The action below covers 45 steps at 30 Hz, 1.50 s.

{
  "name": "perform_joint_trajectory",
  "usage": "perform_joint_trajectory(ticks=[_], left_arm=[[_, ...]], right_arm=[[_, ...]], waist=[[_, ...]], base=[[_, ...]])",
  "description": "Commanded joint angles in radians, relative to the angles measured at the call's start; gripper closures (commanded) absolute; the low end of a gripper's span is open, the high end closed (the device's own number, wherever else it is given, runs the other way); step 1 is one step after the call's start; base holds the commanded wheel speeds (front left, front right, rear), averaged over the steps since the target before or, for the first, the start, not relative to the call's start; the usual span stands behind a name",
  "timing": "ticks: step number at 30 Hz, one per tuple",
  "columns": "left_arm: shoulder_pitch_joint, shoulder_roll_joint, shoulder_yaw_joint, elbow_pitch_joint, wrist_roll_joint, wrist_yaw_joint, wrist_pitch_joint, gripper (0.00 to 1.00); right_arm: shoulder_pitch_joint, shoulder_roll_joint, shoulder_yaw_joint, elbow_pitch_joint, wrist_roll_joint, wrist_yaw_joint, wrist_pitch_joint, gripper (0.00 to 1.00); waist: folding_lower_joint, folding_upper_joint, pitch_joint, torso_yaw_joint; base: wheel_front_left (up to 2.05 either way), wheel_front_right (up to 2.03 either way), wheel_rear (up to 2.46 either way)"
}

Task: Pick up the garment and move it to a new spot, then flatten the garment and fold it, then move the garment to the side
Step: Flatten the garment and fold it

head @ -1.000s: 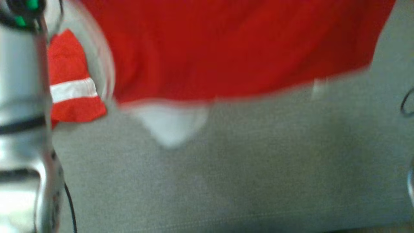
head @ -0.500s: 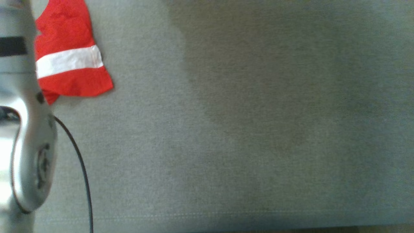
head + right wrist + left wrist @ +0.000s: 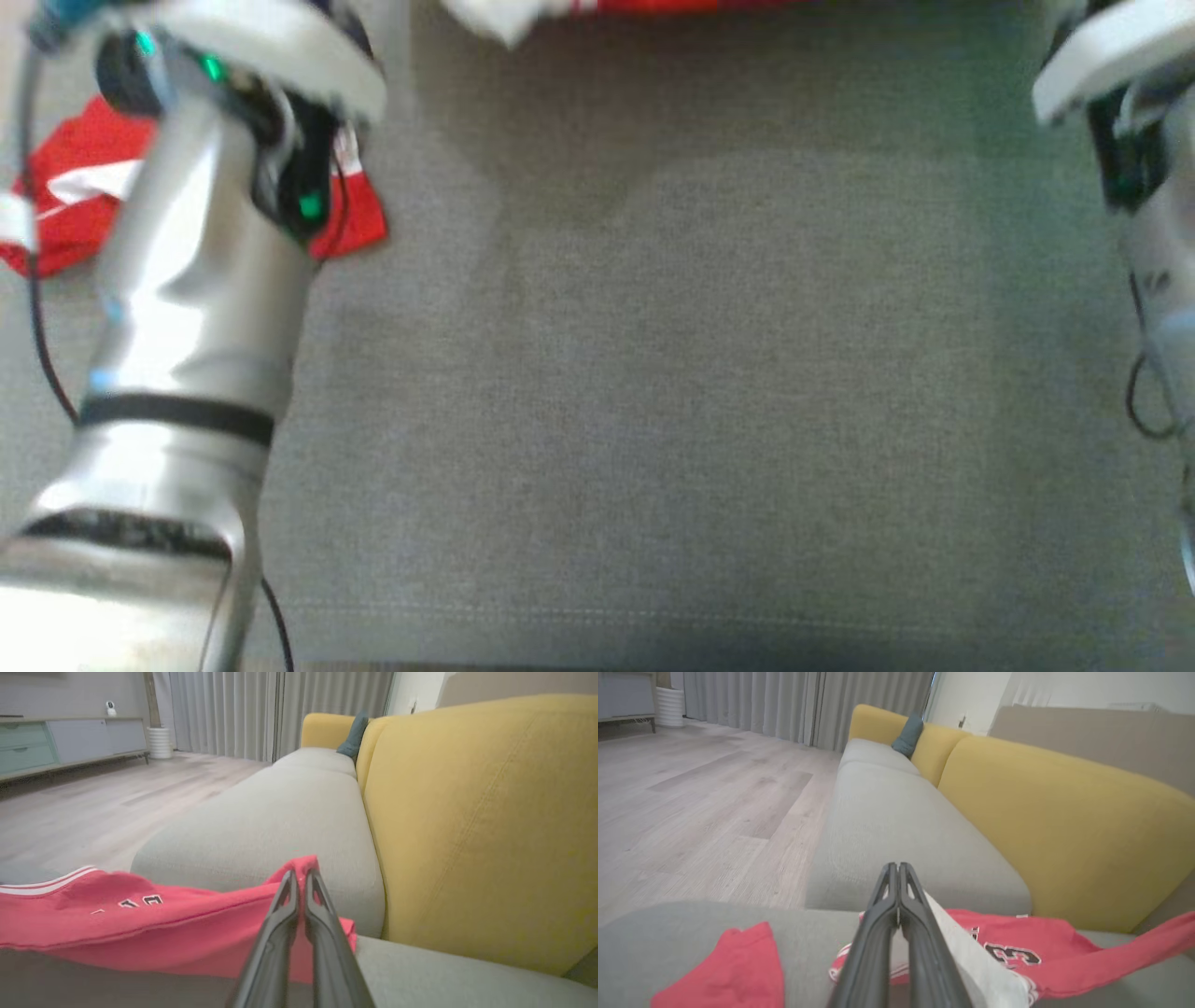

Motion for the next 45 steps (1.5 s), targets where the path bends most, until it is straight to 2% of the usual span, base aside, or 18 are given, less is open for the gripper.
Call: perform_joint_trajectory(ticks=[1, 5, 10, 18, 25, 33, 45], left_arm=[[-0.015, 0.054, 0.011, -0.030, 0.010, -0.005, -0.011, 1.00], [0.119, 0.086, -0.074, -0.060, 0.002, -0.006, -0.012, 1.00], [0.259, 0.158, -0.174, -0.129, -0.034, -0.006, -0.012, 1.00], [0.412, 0.271, -0.285, -0.229, -0.037, -0.006, 0.001, 1.00], [0.533, 0.343, -0.343, -0.340, -0.072, -0.006, 0.065, 1.00], [0.654, 0.428, -0.363, -0.484, -0.127, -0.006, 0.153, 1.00], [0.801, 0.588, -0.403, -0.761, -0.249, -0.006, 0.327, 1.00]], right_arm=[[0.006, -0.005, 0.018, -0.020, 0.011, -0.001, -0.005, 1.00], [0.079, -0.036, 0.079, 0.056, 0.056, -0.001, -0.005, 1.00], [0.151, -0.067, 0.152, 0.122, 0.112, -0.001, 0.030, 1.00], [0.242, -0.119, 0.251, 0.127, 0.230, -0.001, 0.118, 1.00], [0.329, -0.169, 0.349, 0.073, 0.335, -0.001, 0.217, 1.00], [0.414, -0.234, 0.449, -0.017, 0.449, -0.001, 0.351, 1.00], [0.527, -0.396, 0.572, -0.226, 0.644, -0.001, 0.591, 1.00]], waist=[[0.0000, 0.0000, -0.033, 0.004], [0.0000, 0.0000, -0.098, -0.001], [0.0000, 0.0000, -0.166, -0.013], [0.0000, 0.0000, -0.242, -0.027], [0.0000, 0.0000, -0.308, -0.032], [0.0000, 0.0000, -0.360, -0.043], [0.0000, 0.0000, -0.400, -0.046]], base=[[0.00, 0.00, 0.00], [0.00, 0.00, 0.00], [0.00, 0.00, 0.00], [0.00, 0.00, 0.00], [0.00, 0.00, 0.00], [0.00, 0.00, 0.00], [0.00, 0.00, 0.00]])
